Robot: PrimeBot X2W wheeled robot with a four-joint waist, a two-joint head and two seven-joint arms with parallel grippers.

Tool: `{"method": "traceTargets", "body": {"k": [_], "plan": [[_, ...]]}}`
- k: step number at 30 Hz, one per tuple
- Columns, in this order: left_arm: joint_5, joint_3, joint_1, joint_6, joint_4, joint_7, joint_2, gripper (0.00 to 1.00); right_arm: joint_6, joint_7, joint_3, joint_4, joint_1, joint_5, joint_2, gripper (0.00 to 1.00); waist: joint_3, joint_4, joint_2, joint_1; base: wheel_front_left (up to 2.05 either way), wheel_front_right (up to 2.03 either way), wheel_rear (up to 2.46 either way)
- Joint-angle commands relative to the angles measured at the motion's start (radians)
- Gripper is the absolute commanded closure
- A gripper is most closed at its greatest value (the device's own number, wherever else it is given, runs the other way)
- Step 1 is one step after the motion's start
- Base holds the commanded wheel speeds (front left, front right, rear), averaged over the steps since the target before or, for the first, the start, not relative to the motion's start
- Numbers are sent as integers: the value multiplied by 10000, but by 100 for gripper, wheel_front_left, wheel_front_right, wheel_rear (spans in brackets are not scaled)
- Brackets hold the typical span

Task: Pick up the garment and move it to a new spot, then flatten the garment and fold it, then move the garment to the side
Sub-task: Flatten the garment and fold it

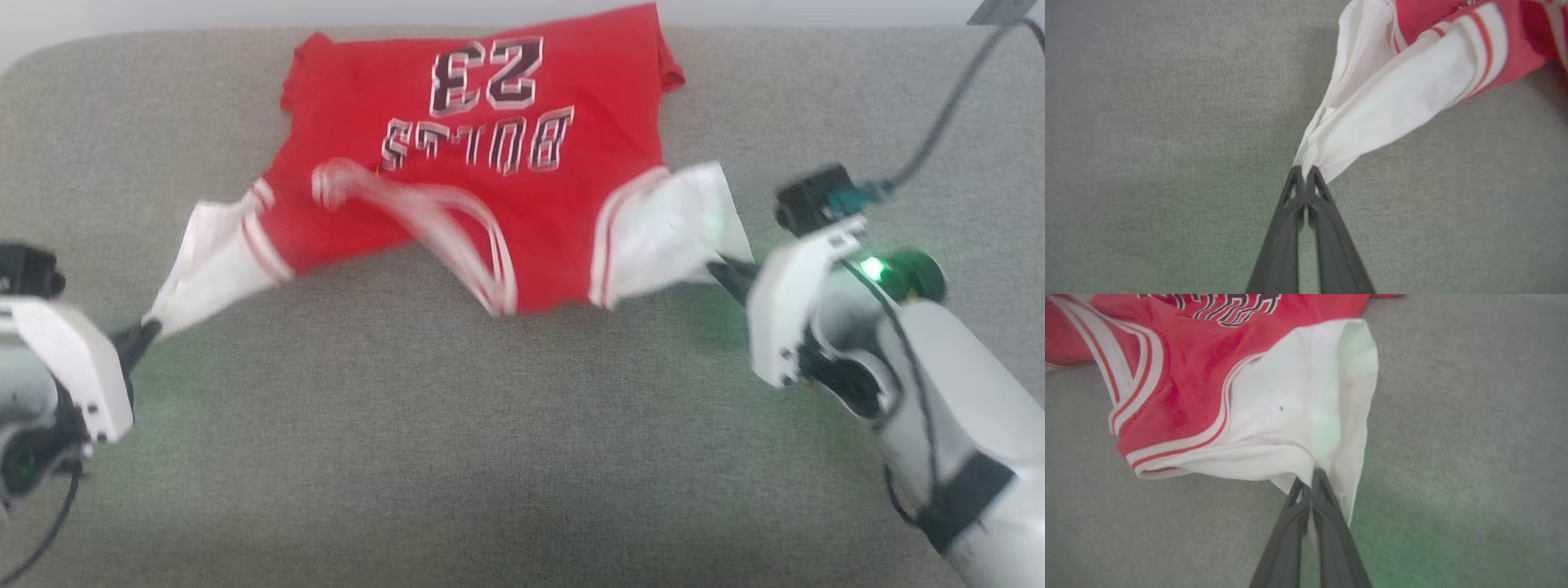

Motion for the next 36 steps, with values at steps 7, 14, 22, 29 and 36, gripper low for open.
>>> {"method": "traceTargets", "body": {"k": [7, 14, 22, 29, 36], "plan": [[-614, -92, 1576, 763, -1213, -373, 665, 100, -8, 1129, -1123, -1539, 2090, -139, -477, 100, -319, -92, -1, -1, 0, 0, 0], [-1323, -230, 3077, 1600, -2691, -617, 1498, 100, -8, 3375, -1806, -3218, 4034, 153, -610, 100, -573, -189, -1, -1, 0, 0, 0], [-1829, -441, 4251, 2508, -4079, -729, 2427, 100, -8, 6064, -2659, -5171, 6071, 702, -627, 100, -654, -168, -1, -1, 0, 0, 0], [-2040, -420, 4543, 2790, -4763, -865, 2625, 100, -8, 7197, -3389, -6377, 7125, 292, -116, 100, -470, -116, -1, -1, 0, 0, 0], [-1775, -300, 4282, 2718, -4890, -1113, 2409, 100, -8, 6990, -3510, -6693, 6939, -561, 540, 0, -230, -84, -1, -1, 0, 0, 0]]}}
